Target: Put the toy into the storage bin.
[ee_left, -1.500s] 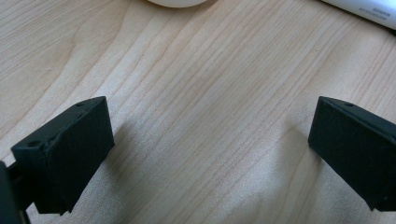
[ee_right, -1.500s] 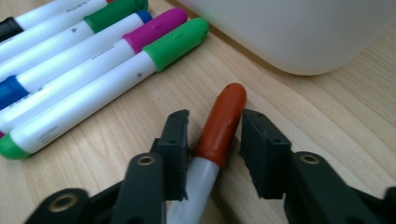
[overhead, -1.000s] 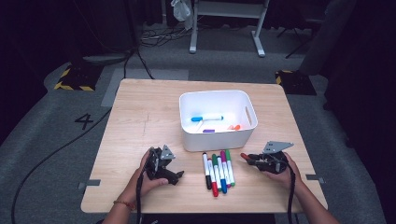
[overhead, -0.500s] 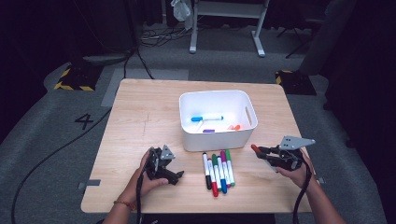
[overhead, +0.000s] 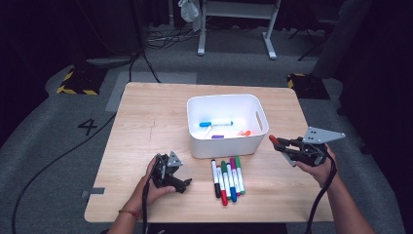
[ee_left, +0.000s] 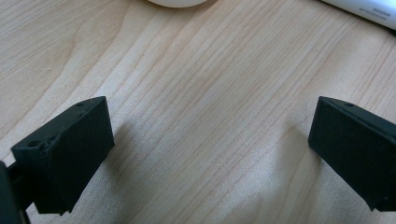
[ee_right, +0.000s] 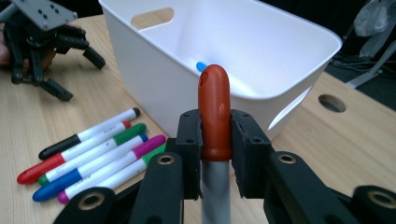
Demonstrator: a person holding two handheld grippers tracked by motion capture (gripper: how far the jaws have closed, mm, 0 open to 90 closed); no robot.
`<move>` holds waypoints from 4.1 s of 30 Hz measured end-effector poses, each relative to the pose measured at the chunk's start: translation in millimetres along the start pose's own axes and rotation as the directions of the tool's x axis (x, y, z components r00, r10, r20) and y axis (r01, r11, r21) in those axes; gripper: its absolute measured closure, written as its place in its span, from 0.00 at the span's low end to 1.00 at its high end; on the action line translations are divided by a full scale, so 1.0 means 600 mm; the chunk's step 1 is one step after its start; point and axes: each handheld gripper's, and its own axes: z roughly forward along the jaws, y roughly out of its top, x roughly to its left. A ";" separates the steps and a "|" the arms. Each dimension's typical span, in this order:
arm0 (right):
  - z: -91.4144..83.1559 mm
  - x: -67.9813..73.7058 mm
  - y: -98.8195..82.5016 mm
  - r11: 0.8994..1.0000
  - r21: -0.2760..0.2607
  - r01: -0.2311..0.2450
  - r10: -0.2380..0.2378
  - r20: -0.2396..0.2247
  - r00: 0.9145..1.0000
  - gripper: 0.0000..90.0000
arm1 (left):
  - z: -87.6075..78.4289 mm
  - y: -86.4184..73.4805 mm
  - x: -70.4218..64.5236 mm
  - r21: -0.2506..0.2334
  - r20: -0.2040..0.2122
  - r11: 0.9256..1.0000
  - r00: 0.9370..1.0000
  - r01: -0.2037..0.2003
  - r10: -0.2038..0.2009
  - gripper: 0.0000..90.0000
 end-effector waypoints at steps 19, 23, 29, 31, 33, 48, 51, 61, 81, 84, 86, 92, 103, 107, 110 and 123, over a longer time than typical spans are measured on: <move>-0.002 -0.039 0.136 0.997 -0.064 0.052 -0.051 0.029 0.998 0.83 | 0.001 0.000 0.000 -0.002 0.003 1.000 1.000 0.004 -0.004 0.00; 0.014 -0.045 0.160 0.996 -0.065 0.061 -0.060 0.018 0.998 0.83 | 0.001 0.000 0.000 -0.001 0.004 1.000 1.000 0.003 -0.003 0.00; 0.043 -0.051 0.187 0.996 -0.044 0.083 -0.082 0.011 0.997 0.83 | 0.001 0.000 0.000 -0.001 0.004 1.000 1.000 0.004 -0.004 0.00; 0.053 -0.051 0.196 0.995 -0.036 0.089 -0.088 0.009 0.996 0.83 | 0.001 0.000 0.000 -0.001 0.004 1.000 1.000 0.003 -0.003 0.00; 0.062 -0.050 0.204 0.995 -0.034 0.095 -0.095 0.006 0.995 0.83 | 0.001 0.000 0.000 -0.001 0.004 1.000 1.000 0.003 -0.003 0.00; 0.138 -0.025 0.217 0.988 0.040 0.151 -0.148 -0.058 0.987 0.83 | 0.001 0.000 0.000 -0.001 0.004 1.000 1.000 0.003 -0.003 0.00; 0.153 -0.018 0.213 0.983 0.065 0.170 -0.165 -0.074 0.983 0.83 | 0.001 0.000 0.000 0.000 0.004 1.000 1.000 0.004 -0.004 0.00; 0.211 0.005 0.192 0.942 0.231 0.245 -0.215 -0.150 0.965 0.83 | 0.001 0.000 0.000 0.000 0.003 1.000 1.000 0.003 -0.003 0.00; 0.254 0.022 0.173 0.903 0.342 0.262 -0.202 -0.201 0.958 0.73 | 0.001 0.000 0.000 0.000 0.004 1.000 1.000 0.003 -0.003 0.00; 0.250 0.022 0.174 0.916 0.315 0.249 -0.194 -0.198 0.961 0.71 | 0.001 0.000 0.000 -0.001 0.004 1.000 1.000 0.003 -0.003 0.00; 0.247 0.021 0.175 0.924 0.302 0.236 -0.185 -0.189 0.965 0.68 | 0.001 0.000 0.000 -0.001 0.005 1.000 1.000 0.003 -0.003 0.00; 0.226 0.015 0.176 0.954 0.238 0.180 -0.147 -0.152 0.977 0.61 | 0.001 0.000 0.000 0.000 0.005 1.000 1.000 0.003 -0.003 0.00; 0.117 0.014 0.168 0.994 0.079 0.077 -0.073 -0.058 0.996 0.53 | 0.001 0.000 0.000 -0.001 0.005 1.000 1.000 0.003 -0.003 0.00; 0.076 0.029 0.151 0.994 0.060 0.089 -0.087 -0.025 0.996 0.50 | 0.001 0.000 0.000 -0.001 0.005 1.000 1.000 0.003 -0.003 0.00; 0.050 0.042 0.131 0.995 0.041 0.086 -0.085 -0.023 0.996 0.48 | 0.001 0.000 0.000 -0.001 0.005 1.000 1.000 0.003 -0.003 0.00; 0.092 0.107 0.000 0.994 0.111 -0.007 0.013 -0.055 0.998 0.44 | 0.001 0.001 -0.001 -0.001 0.004 1.000 1.000 0.005 -0.005 0.00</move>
